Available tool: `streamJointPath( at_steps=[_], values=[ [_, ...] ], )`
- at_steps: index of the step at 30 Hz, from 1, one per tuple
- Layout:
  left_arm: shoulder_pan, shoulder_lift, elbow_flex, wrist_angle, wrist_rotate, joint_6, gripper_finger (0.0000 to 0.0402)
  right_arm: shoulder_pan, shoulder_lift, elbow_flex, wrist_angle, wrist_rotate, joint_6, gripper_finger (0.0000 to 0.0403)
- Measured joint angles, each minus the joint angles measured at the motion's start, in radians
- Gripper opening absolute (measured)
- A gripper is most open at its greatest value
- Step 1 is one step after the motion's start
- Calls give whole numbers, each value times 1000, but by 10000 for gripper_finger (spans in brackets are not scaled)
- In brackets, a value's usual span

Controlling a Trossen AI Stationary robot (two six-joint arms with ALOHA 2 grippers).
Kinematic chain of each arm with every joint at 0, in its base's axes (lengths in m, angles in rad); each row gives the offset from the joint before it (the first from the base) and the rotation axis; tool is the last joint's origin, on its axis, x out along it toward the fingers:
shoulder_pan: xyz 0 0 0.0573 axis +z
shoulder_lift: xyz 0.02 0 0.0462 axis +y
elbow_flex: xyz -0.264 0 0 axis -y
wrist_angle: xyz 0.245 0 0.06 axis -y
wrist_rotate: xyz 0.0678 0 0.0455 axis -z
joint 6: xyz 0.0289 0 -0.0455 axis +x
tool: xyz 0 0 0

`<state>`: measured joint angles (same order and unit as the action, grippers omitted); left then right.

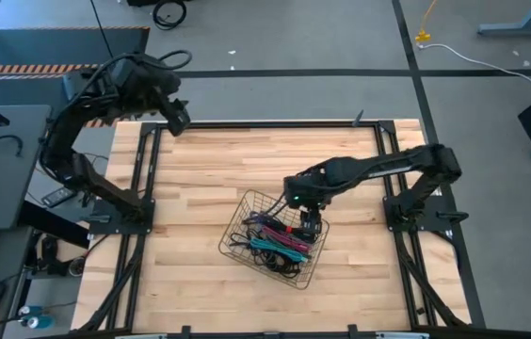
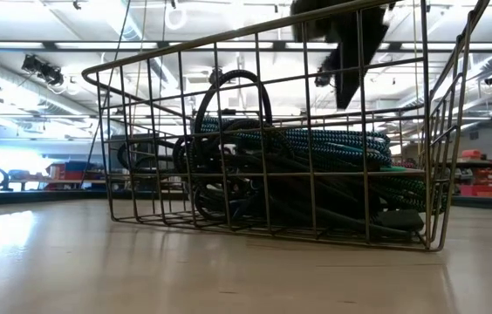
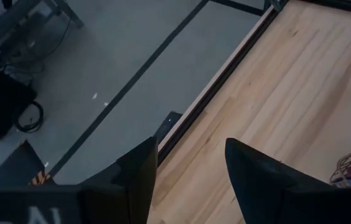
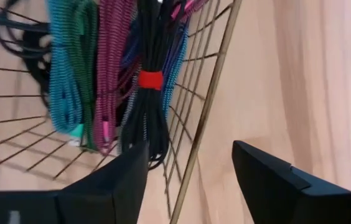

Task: Pick and place USB-C Cables
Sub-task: Adjust the wire basket

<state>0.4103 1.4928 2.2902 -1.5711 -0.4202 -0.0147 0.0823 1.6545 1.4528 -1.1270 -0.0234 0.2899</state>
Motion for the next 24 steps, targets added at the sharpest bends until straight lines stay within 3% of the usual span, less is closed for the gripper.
streamJointPath(
  at_steps=[8, 15, 19, 24],
  values=[
    [0, 6, 0, 0, 18, 26, 194, -39, 123, 0, 5, -24, -70, 252],
    [0, 6, 0, 0, 18, 26, 194, -64, 199, 0, 7, -59, -100, 236],
    [0, 6, 0, 0, 18, 27, 194, -68, 241, 0, 1, -112, -110, 181],
    [0, 6, 0, 0, 18, 26, 194, -67, 260, 0, 7, -151, -126, 60]
  ],
)
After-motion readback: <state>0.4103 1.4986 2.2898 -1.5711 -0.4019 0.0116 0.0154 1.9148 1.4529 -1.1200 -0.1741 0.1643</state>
